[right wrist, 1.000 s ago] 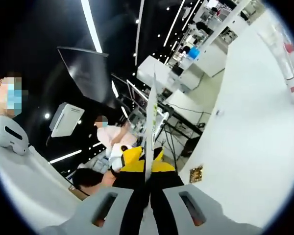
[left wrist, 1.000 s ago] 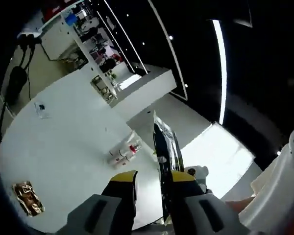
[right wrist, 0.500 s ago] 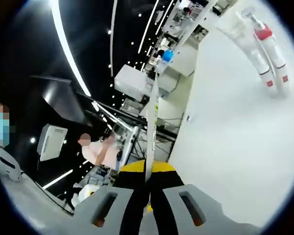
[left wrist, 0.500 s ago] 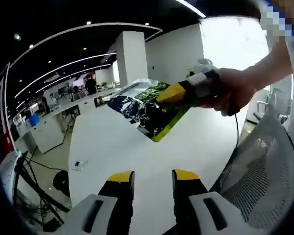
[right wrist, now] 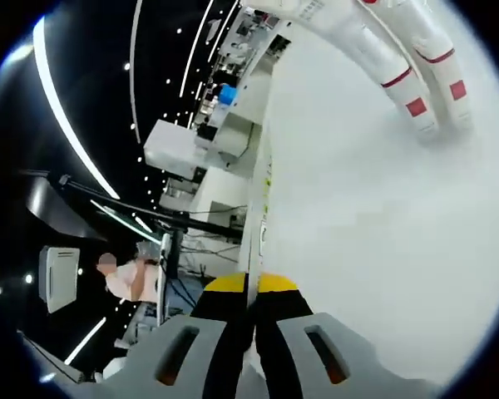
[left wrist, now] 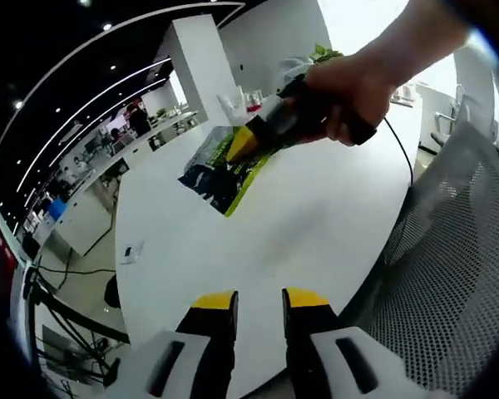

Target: Arrange the skincare products in the storage area until every visible bottle or jar stands upright without overlapping.

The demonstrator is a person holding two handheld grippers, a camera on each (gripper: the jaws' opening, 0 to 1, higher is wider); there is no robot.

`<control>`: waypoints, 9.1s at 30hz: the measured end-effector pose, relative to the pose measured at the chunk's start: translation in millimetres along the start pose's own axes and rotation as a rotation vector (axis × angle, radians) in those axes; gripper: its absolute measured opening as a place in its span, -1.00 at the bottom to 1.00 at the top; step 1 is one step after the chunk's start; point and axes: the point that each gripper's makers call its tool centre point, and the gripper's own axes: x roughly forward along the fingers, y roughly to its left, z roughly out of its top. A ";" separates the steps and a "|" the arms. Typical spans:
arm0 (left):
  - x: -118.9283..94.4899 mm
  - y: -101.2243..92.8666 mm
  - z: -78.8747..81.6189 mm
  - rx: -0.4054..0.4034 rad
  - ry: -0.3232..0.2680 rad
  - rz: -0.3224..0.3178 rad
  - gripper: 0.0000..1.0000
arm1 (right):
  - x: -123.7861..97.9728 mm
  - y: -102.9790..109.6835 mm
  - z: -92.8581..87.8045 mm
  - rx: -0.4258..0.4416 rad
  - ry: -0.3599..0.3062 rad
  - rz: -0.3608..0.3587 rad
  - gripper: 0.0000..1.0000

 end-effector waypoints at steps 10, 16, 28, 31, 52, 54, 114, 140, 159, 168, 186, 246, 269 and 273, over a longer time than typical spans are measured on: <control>2.2 -9.0 -6.3 0.000 0.030 -0.042 -0.57 | 14.5 -30.2 25.4 0.094 -0.069 -0.055 -1.00; 3.0 -11.6 -12.3 0.023 0.063 -0.051 -0.57 | 14.6 -54.3 38.7 0.150 -0.080 -0.103 -1.00; 3.5 -13.0 -12.9 0.021 0.074 -0.056 -0.58 | 6.3 -74.6 64.3 0.143 -0.120 -0.163 -0.90; 3.9 -13.6 -14.3 0.021 0.082 -0.058 -0.58 | 0.9 -77.2 68.2 0.140 -0.135 -0.188 -0.75; 3.8 -13.9 -14.7 0.041 0.079 -0.056 -0.59 | -23.7 -78.7 57.0 -0.494 -0.105 -0.425 -0.37; 3.8 -13.9 -14.9 0.043 0.080 -0.056 -0.59 | -11.8 -68.9 38.0 -0.550 -0.021 -0.388 -0.36; 3.4 -27.4 -11.5 0.057 0.095 -0.129 -0.64 | -175.5 13.3 -80.6 -0.783 -0.023 -0.226 -0.48; 3.9 84.1 -73.6 0.049 0.221 -0.173 -0.01 | -161.0 12.9 -72.5 -1.014 -0.078 -0.328 0.10; 19.5 78.4 -103.8 0.003 0.349 -0.303 0.08 | -156.7 2.9 -77.8 -1.064 -0.019 -0.355 0.05; 20.1 74.9 -99.6 -0.063 0.294 -0.231 -0.20 | -157.5 -2.1 -78.9 -1.110 -0.001 -0.397 -0.04; 10.9 51.2 -29.4 -0.367 0.127 -0.193 -0.93 | -153.8 -6.4 -96.2 -1.162 0.090 -0.387 -0.04; 33.2 128.3 -85.3 -0.224 0.371 -0.280 -0.23 | -147.3 -22.2 -106.6 -1.200 0.196 -0.418 -0.07; -5.2 1.5 41.6 -0.614 -0.071 -0.483 -0.22 | -141.1 -3.1 -102.5 -0.826 0.119 -0.244 0.00; -11.6 -23.9 47.6 -0.543 -0.082 -0.473 -0.22 | -140.2 19.5 -91.6 -0.535 0.023 -0.102 0.01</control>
